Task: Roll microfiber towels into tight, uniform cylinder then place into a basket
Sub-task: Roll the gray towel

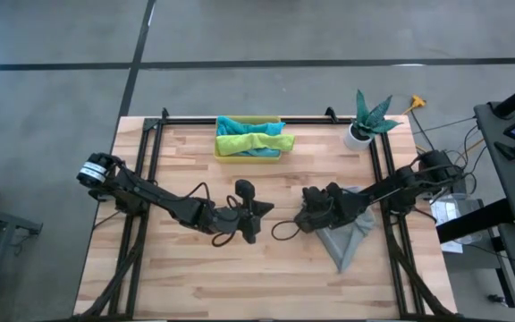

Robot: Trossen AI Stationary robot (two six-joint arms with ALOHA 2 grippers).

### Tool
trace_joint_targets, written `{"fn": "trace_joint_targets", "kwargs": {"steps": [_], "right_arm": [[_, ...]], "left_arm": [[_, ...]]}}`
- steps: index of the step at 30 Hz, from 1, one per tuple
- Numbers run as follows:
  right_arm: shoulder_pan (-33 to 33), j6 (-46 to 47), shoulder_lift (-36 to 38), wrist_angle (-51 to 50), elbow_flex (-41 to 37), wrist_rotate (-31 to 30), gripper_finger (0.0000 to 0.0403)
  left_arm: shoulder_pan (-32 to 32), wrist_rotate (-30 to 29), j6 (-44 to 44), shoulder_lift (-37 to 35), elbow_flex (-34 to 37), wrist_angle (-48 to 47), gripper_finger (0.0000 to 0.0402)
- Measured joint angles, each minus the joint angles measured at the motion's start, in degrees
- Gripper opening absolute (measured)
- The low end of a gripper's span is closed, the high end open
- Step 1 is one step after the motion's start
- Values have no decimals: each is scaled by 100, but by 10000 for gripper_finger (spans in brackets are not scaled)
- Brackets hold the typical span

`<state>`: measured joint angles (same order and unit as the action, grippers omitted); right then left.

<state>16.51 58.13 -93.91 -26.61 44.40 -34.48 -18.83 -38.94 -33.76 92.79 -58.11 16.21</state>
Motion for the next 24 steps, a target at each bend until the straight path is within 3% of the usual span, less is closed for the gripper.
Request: {"fn": "trace_joint_targets", "kwargs": {"steps": [9, 18, 24], "right_arm": [[-6, 190, -2, 42, 0, 42, 208], [-35, 195, -2, 54, -2, 425, 136], [-72, 70, -2, 67, -2, 442, 110]], "left_arm": [[0, 5, 13, -4, 0, -1, 0], [0, 26, 33, -4, -4, -2, 0], [2, 24, 33, -4, -4, -2, 0]]}}
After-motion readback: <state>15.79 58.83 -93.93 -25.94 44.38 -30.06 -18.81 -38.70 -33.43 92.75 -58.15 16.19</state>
